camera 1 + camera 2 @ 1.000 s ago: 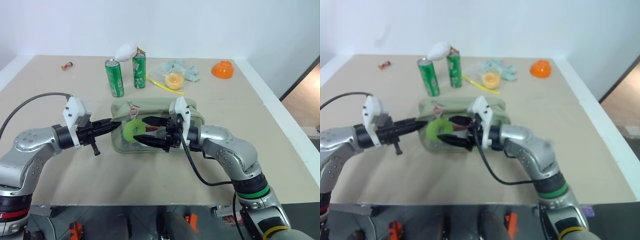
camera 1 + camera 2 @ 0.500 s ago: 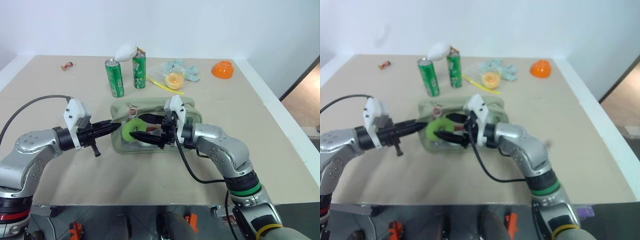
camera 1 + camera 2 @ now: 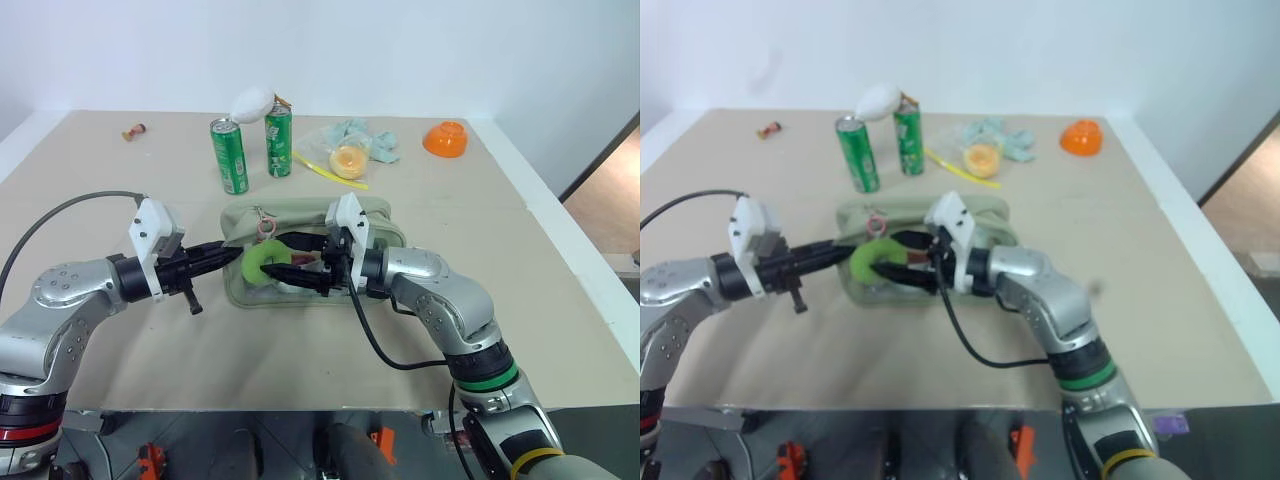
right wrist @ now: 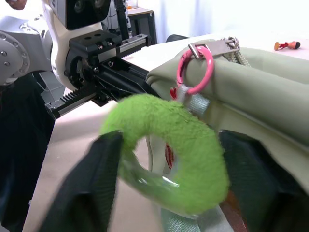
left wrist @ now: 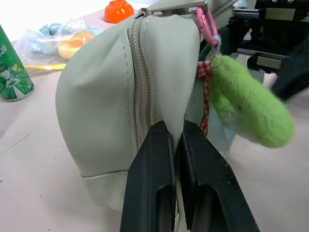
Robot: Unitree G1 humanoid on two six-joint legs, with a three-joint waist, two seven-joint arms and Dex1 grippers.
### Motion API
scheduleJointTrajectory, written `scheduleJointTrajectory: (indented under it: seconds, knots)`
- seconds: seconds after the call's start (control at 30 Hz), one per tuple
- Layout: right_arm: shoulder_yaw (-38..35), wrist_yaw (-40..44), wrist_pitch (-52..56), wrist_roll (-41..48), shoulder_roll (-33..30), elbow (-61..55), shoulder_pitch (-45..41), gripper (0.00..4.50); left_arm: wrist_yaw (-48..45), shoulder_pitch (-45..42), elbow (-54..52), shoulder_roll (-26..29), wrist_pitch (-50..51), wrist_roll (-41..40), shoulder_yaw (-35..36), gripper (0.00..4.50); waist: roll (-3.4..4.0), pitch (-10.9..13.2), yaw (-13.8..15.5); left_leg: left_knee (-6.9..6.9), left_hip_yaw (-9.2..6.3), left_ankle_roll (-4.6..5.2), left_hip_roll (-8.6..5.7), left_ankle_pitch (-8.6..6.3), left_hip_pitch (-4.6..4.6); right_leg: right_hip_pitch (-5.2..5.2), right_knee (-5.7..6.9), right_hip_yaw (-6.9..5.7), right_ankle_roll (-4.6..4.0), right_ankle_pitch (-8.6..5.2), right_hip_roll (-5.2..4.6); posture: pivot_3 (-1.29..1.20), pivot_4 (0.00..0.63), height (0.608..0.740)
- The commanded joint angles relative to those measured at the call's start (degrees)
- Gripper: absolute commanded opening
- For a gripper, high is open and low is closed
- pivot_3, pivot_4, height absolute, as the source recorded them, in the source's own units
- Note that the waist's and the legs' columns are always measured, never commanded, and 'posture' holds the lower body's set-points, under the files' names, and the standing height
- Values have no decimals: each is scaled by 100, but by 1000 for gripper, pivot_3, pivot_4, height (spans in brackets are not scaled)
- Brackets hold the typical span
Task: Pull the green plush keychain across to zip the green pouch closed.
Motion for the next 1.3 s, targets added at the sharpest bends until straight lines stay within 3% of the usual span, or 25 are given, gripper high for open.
scheduleJointTrajectory:
  seconds: [0.03, 0.17, 0.57, 0.83, 1.3]
  knots:
    - [14, 34, -160, -84, 63, -61, -29, 1460, -39, -74, -212, 11, -109, -61, 11, 0, 0, 0, 0, 0, 0, 0, 0, 0, 0, 0, 0, 0, 0, 0, -1, 0, 150, 740]
    - [5, 42, -217, -164, 94, -56, -23, 22, -27, -90, -168, 7, -132, -35, 17, 0, 0, 0, 0, 0, -1, 0, 0, 0, 0, 0, 0, 0, 0, 0, -1, 0, 150, 740]
    - [-298, 55, -199, -14, 113, -241, -90, 22, -9, -89, -128, -1, -127, -25, 35, 0, 0, 0, 0, 0, 0, 0, 0, 0, 0, 0, 0, 0, 0, 0, -1, 0, 150, 740]
    - [-1103, 170, 262, 880, -407, -1022, -194, 22, -27, -203, -23, 25, -110, -2, 20, 0, 2, 1, 8, -2, -2, 0, -4, 0, -3, -1, -3, 1, 0, 0, -6, 0, 150, 740]
    - [-1464, 306, 308, 1201, -1150, -1080, -313, 22, -72, -358, 87, -20, -68, 18, -78, 0, 2, 1, 7, -12, -1, 0, -2, 0, -1, -1, -3, -6, -9, -6, -1, 0, 150, 740]
